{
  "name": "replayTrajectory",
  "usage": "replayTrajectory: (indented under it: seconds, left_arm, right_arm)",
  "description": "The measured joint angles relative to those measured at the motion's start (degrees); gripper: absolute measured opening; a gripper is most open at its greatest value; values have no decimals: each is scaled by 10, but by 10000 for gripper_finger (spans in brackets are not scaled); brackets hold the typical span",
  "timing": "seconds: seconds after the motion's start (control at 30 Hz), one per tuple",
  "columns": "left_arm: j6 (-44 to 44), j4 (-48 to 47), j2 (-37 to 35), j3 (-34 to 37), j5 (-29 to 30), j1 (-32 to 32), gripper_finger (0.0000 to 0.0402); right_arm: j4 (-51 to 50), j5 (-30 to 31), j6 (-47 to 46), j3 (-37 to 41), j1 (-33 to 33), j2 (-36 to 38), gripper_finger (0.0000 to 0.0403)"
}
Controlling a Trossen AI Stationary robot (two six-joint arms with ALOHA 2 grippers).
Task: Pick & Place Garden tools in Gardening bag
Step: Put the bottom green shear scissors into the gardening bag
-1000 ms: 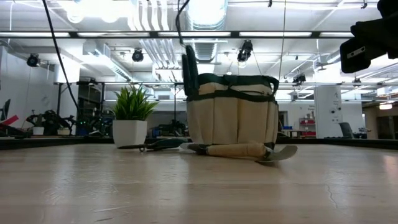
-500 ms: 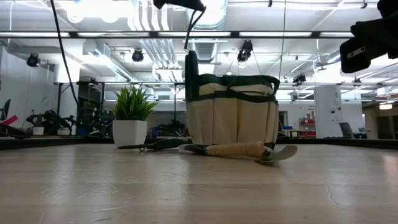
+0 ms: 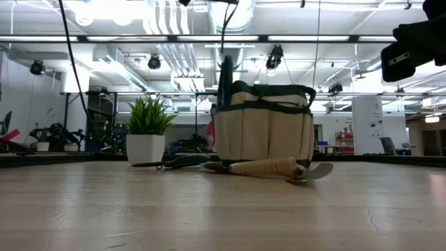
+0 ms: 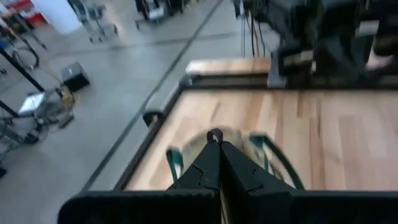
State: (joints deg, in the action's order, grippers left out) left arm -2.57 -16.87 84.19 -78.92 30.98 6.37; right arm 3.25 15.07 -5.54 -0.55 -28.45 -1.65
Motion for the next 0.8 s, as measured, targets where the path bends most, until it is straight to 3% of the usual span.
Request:
replayTrajectory:
  seconds: [0.37,0.6,0.8]
  left_arm:
    - [37,97,13,120,2,-1,1]
    - [38,119,9,122,6,-3,8]
    - [58,122,8,122,-1,1,50]
  right_arm:
    - [0,0,0,0,0,0,8]
    - [0,0,0,0,0,0,8]
    - [0,0,0,0,0,0,8]
